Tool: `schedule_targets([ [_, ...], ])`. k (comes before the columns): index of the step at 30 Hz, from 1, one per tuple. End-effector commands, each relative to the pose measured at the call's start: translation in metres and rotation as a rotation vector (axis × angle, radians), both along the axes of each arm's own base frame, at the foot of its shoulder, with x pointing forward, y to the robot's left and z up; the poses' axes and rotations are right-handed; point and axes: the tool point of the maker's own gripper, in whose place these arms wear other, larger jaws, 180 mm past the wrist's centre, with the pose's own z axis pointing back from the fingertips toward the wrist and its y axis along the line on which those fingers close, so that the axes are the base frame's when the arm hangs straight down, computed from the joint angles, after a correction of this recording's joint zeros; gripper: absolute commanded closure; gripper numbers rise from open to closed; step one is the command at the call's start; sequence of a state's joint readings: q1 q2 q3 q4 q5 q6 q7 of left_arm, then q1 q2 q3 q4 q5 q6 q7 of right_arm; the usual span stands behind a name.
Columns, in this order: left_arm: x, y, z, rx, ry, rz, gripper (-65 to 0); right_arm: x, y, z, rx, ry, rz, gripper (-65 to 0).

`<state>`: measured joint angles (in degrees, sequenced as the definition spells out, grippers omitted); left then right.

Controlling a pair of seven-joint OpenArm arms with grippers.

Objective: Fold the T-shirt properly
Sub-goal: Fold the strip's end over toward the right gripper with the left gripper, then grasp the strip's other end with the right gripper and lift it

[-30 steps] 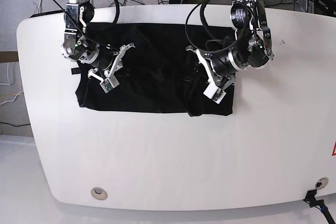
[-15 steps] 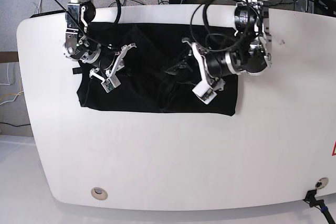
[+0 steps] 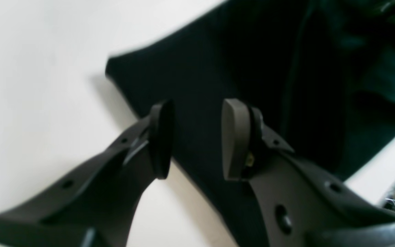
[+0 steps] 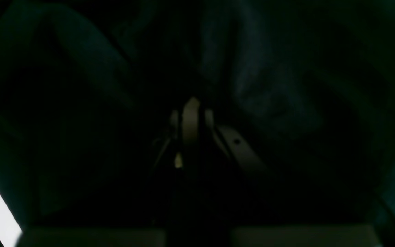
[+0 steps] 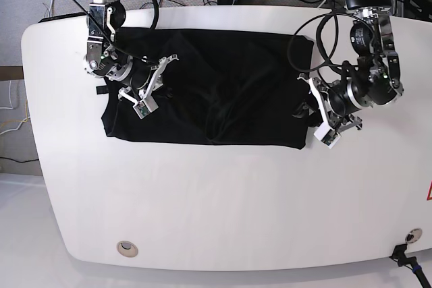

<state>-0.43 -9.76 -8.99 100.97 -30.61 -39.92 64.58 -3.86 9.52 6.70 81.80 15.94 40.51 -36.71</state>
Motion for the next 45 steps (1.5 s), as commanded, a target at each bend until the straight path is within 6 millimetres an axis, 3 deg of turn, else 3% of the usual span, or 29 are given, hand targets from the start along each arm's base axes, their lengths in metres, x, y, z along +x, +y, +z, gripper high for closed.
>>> schedule_targets([
  [1, 0.002, -0.005, -0.004, 0.037, -0.033, 0.002, -20.1, -0.032, -0.019, -0.033, -0.163, 0.157, 0.05, 0.0],
  [5, -0.021, -0.035, -0.041, 0.087, 0.031, -0.058, -9.9, -0.032, -0.019, -0.033, -0.163, 0.157, 0.05, 0.0],
  [8, -0.035, -0.06, -0.055, 0.046, 0.082, -0.099, -9.4, -0.032, -0.019, -0.033, -0.163, 0.157, 0.05, 0.0],
  [11, -0.047, -0.094, -0.054, -0.016, 0.096, -0.155, -9.4, -0.032, -0.019, -0.033, -0.162, 0.157, 0.049, 0.0],
  [17, -0.069, -0.167, -0.019, -0.204, 0.062, -0.333, -9.4, -0.032, -0.019, -0.033, -0.162, 0.157, 0.049, 0.0],
  [21, -0.071, -0.186, 0.019, -0.253, -0.039, -0.409, -9.4, -0.032, -0.019, -0.033, -0.162, 0.157, 0.049, 0.0],
  [23, -0.063, -0.179, 0.033, -0.253, -0.089, -0.394, -9.4, -0.032, -0.019, -0.033, -0.162, 0.157, 0.049, 0.0],
  [28, -0.012, -0.1, 0.028, -0.075, -0.155, -0.219, -9.4, -0.032, -0.019, -0.033, -0.162, 0.157, 0.049, 0.0],
  [31, 0.007, -0.066, 0.017, 0.026, -0.18, -0.124, -9.5, -0.031, -0.019, -0.032, -0.162, 0.155, 0.049, 0.0],
  [34, 0.009, -0.042, -0.025, 0.13, -0.095, -0.094, -9.7, -0.029, -0.018, -0.031, -0.16, 0.151, 0.049, 0.0],
  [38, 0.0, -0.03, -0.098, 0.104, 0.118, -0.06, -9.7, -0.025, -0.018, -0.026, -0.162, 0.132, 0.05, 0.0],
  [43, -0.018, -0.031, -0.123, 0.053, 0.173, -0.043, -9.7, -0.002, -0.016, 0.022, -0.214, -0.007, 0.07, 0.0],
  [45, -0.019, -0.032, -0.124, 0.05, 0.177, -0.043, -9.7, 0.009, -0.018, 0.053, -0.26, -0.089, 0.076, -10.9],
])
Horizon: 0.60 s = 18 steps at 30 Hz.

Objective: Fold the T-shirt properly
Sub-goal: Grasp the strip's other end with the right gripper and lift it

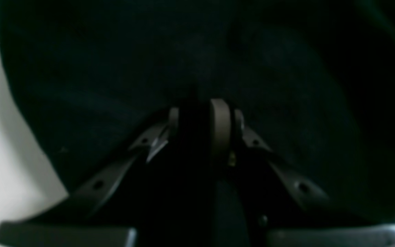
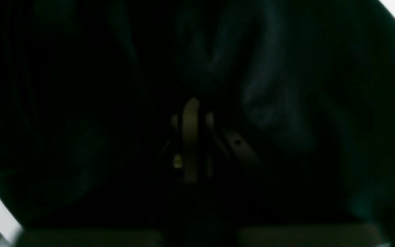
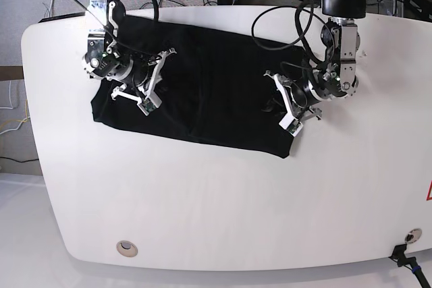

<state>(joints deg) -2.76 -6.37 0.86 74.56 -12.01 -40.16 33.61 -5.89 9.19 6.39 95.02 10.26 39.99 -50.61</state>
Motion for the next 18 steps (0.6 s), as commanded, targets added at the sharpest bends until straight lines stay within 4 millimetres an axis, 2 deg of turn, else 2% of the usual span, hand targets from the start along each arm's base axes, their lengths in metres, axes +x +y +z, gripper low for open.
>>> schedule_targets([
  [1, -0.031, 0.017, -0.034, 0.152, 0.137, -0.04, -9.7, 0.027, -0.007, 0.052, -0.03, -0.162, -0.003, -16.5],
  [3, -0.035, 0.016, -0.036, 0.15, 0.144, -0.041, -9.7, 0.034, -0.016, 0.085, -0.053, -0.242, -0.053, -27.8],
  [5, -0.037, 0.017, -0.036, 0.15, 0.147, -0.04, -9.7, 0.037, -0.045, 0.105, -0.077, -0.285, -0.17, -38.1],
  [7, -0.036, 0.023, -0.036, 0.162, 0.146, -0.036, -9.7, 0.041, -0.079, 0.115, -0.094, -0.304, -0.291, -44.6],
  [9, -0.037, 0.031, -0.036, 0.178, 0.144, -0.034, -9.7, 0.034, -0.115, 0.113, -0.106, -0.29, -0.405, -46.1],
  [13, -0.043, 0.046, -0.03, 0.209, 0.122, -0.026, -9.7, 0.013, -0.165, 0.1, -0.104, -0.243, -0.576, -46.6],
  [15, -0.043, 0.052, -0.025, 0.213, 0.106, -0.01, -9.7, 0.004, -0.178, 0.094, -0.035, -0.233, -0.647, -46.6],
  [18, -0.043, 0.066, -0.024, 0.216, 0.107, 0.036, -9.7, -0.012, -0.184, 0.069, 0.105, -0.138, -0.713, -46.6],
])
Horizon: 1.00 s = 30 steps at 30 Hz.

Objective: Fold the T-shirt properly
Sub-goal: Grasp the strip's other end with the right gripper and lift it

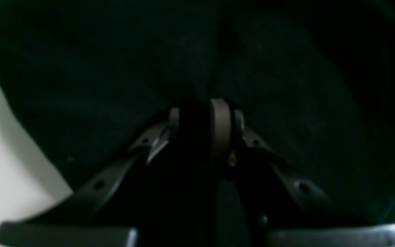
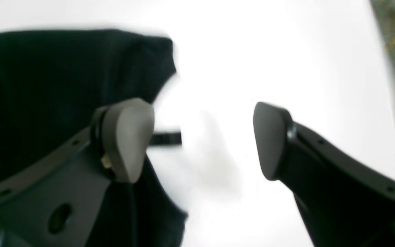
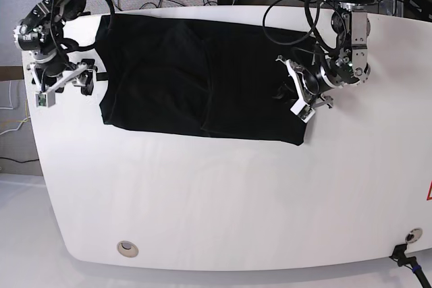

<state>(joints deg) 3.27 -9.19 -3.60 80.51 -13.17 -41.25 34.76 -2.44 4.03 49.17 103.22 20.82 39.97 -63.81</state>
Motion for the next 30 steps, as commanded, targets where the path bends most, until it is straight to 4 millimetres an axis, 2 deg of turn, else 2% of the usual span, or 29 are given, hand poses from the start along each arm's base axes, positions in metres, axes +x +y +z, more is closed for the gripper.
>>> schedule_targets([
  [1, -0.017, 0.033, -0.024, 0.172, 0.106, 0.008, -9.7, -0.002, -0.008, -0.005, 0.084, -0.019, -0.03, -46.6],
  [4, -0.016, 0.036, -0.024, 0.174, 0.106, 0.015, -9.7, -0.009, -0.006, -0.022, 0.182, -0.009, -0.05, -46.6],
  [8, -0.016, 0.036, -0.022, 0.175, 0.102, 0.016, -9.7, -0.01, 0.003, -0.023, 0.231, -0.027, -0.039, -46.6],
  [12, -0.016, 0.035, -0.022, 0.174, 0.103, 0.014, -9.7, -0.003, 0.03, -0.029, 0.269, -0.016, 0.019, -46.6],
  [15, -0.016, 0.035, -0.022, 0.174, 0.103, 0.014, -9.7, -0.006, 0.044, -0.04, 0.31, 0.003, 0.024, -46.6],
  [21, -0.016, 0.035, -0.022, 0.174, 0.103, 0.014, -9.7, -0.015, 0.054, -0.064, 0.384, 0.059, 0.006, -46.6],
  [25, -0.016, 0.035, -0.022, 0.174, 0.102, 0.014, -9.7, -0.013, 0.066, -0.066, 0.392, 0.073, 0.043, -46.6],
  [30, -0.016, 0.035, -0.022, 0.174, 0.102, 0.014, -9.7, -0.009, 0.096, -0.07, 0.434, 0.081, 0.09, -46.6],
])
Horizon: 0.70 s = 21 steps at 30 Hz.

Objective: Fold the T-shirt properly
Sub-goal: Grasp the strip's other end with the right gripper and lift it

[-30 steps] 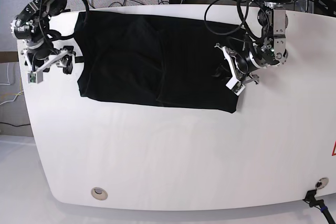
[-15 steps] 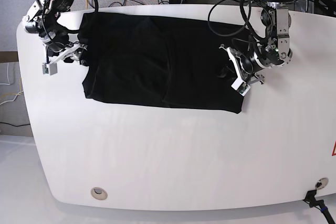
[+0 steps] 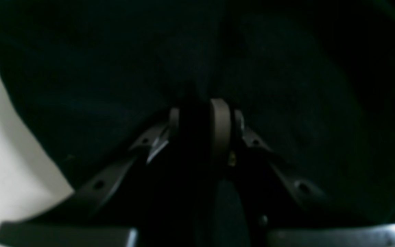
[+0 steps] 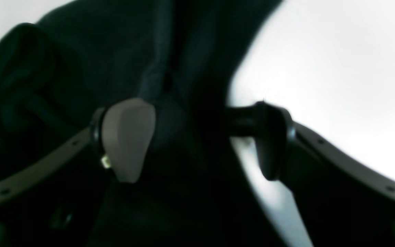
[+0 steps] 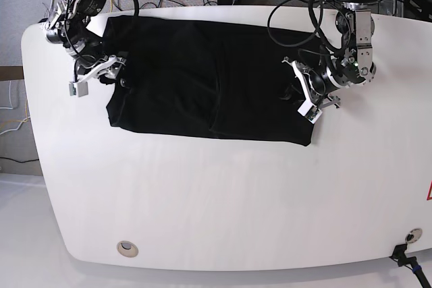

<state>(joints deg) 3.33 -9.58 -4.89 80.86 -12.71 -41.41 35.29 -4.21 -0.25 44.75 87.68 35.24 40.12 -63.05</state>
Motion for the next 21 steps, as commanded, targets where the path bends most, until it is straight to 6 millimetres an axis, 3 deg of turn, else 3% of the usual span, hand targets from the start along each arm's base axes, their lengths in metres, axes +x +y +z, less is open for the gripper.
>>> schedule_targets([
  [1, -0.017, 0.024, -0.023, 0.152, 0.104, -0.001, -9.7, -0.004, 0.017, -0.006, -0.008, 0.045, 0.065, -46.5],
  [6, -0.017, 0.024, -0.023, 0.154, 0.104, -0.003, -9.7, -0.002, 0.036, -0.005, 0.01, 0.037, 0.094, -45.9],
  [8, -0.017, 0.024, -0.023, 0.154, 0.104, -0.003, -9.7, -0.002, 0.036, -0.005, 0.011, 0.037, 0.094, -42.2],
  [10, -0.017, 0.024, -0.023, 0.154, 0.104, -0.003, -9.7, -0.001, 0.035, -0.004, 0.006, 0.032, 0.092, -27.8],
  [12, -0.018, 0.024, -0.023, 0.154, 0.106, -0.003, -9.7, 0.001, 0.037, -0.003, -0.001, 0.032, 0.107, -4.7],
  [13, -0.018, 0.024, -0.023, 0.154, 0.106, -0.003, -9.7, 0.003, 0.041, -0.003, -0.002, 0.03, 0.126, 0.0],
  [16, -0.018, 0.024, -0.023, 0.154, 0.106, -0.003, -9.7, 0.016, 0.05, 0.017, -0.046, -0.031, 0.179, 0.0],
  [18, -0.018, 0.024, -0.024, 0.155, 0.106, -0.003, -9.7, 0.026, 0.059, 0.042, -0.095, -0.106, 0.226, 0.0],
  [21, -0.016, 0.023, -0.023, 0.153, 0.105, -0.003, -9.7, 0.031, 0.09, 0.078, -0.145, -0.198, 0.313, 0.0],
])
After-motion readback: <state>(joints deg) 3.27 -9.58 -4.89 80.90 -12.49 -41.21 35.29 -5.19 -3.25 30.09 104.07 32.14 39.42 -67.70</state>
